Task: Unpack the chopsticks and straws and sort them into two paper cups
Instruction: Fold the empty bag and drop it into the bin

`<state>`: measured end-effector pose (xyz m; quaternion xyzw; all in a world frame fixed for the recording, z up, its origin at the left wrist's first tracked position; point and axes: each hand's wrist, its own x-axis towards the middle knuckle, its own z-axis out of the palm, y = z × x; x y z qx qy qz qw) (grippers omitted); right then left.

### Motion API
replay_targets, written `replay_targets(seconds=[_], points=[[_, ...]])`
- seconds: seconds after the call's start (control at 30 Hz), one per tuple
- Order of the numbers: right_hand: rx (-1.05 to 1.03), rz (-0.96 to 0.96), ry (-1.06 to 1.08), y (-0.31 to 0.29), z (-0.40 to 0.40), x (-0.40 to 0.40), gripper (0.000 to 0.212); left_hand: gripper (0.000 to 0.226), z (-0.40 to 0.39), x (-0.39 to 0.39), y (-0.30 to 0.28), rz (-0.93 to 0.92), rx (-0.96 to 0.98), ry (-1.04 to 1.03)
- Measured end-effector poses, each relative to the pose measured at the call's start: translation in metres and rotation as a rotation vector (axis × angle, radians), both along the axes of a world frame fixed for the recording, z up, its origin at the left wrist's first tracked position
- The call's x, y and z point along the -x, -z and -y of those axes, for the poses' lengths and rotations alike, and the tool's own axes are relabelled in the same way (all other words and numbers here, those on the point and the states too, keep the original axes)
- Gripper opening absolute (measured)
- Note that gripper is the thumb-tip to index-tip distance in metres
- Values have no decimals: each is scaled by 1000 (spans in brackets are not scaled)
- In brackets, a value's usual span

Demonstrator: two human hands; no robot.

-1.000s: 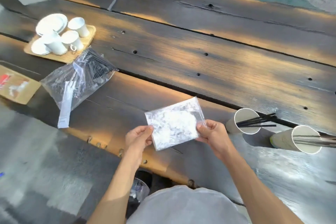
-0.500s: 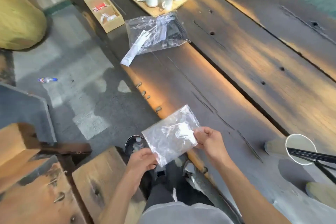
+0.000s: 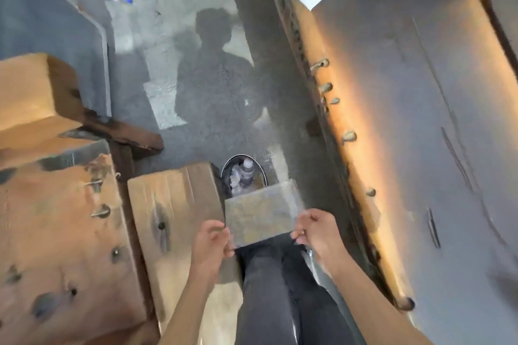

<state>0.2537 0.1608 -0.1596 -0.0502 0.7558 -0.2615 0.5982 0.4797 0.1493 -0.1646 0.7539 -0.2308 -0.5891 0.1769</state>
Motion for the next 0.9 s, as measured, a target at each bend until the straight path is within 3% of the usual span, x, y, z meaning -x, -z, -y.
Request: replay_targets(seconds=[0.17,0.53,0.9], points=[[-132,-1,-11,91,11,-15,8,19,13,-21,79,45,-82,114],[-255,117,107,241,18,-56,12,23,55,-36,199,204,2,104],[-377,246,152,297,15,-75,15,26,76,-17,233,352,201,262]])
